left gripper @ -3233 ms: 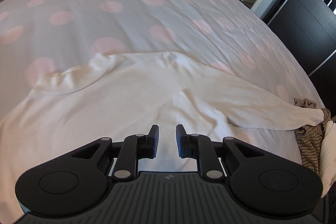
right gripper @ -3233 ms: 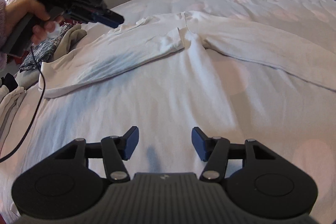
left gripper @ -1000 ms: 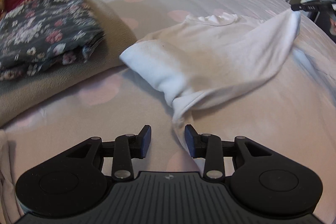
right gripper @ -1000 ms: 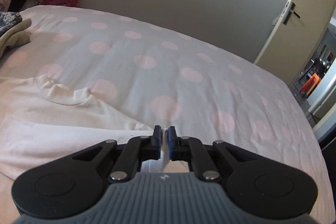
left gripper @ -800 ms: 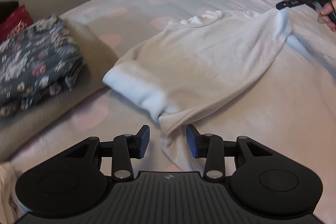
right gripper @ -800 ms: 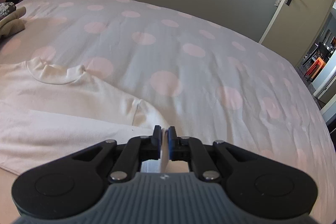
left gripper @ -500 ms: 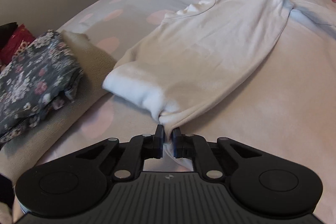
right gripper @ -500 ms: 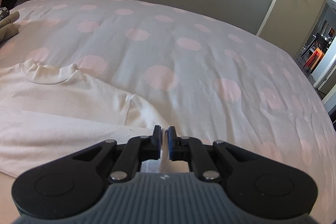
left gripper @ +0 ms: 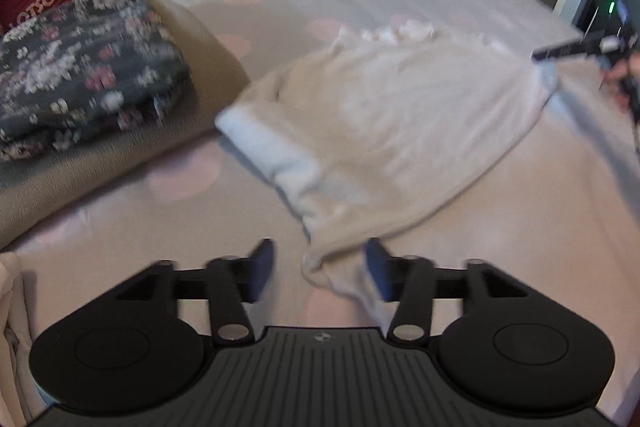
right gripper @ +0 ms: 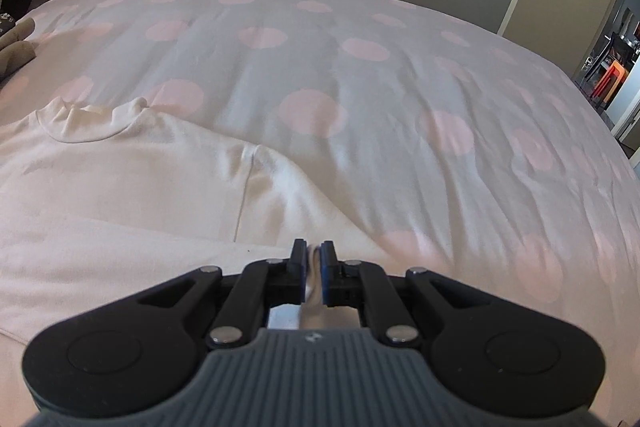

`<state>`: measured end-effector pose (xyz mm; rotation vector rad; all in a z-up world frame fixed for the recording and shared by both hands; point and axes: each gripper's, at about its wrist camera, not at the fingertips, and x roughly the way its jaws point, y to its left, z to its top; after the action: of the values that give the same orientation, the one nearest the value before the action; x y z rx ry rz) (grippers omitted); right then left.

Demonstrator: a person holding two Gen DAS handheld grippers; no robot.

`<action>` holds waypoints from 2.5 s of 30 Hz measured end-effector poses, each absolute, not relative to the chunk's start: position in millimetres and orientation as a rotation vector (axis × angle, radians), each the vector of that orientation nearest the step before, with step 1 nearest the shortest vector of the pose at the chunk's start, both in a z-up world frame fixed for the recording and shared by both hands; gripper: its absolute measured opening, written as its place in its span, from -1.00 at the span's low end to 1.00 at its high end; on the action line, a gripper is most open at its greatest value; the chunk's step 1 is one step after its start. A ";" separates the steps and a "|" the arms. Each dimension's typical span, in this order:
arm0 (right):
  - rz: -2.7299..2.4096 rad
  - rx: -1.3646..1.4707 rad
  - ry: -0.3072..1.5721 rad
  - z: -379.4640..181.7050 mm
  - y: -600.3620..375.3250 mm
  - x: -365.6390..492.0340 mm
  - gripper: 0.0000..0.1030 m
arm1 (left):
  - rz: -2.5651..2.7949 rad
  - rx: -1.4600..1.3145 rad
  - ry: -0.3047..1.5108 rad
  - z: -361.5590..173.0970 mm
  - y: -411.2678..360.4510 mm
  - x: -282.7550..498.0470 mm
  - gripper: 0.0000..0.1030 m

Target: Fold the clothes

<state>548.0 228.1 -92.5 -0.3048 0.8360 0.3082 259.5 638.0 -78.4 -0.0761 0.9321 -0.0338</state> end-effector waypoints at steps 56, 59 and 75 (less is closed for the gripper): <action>0.047 0.087 0.866 -50.5 -23.6 421.5 -0.57 | 0.230 -0.067 0.841 -53.6 592.9 224.4 -0.26; -0.004 0.099 0.865 -33.9 -64.5 396.2 -0.50 | 0.248 -0.076 0.867 -46.4 575.9 210.4 -0.26; -0.186 0.144 0.942 -38.0 -185.7 376.0 -0.24 | 0.244 -0.139 0.883 -32.8 516.9 165.8 -0.21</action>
<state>376.0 -185.7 -38.0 0.1441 0.9422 -0.1857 165.8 516.9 -32.8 -0.1389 0.8828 0.2436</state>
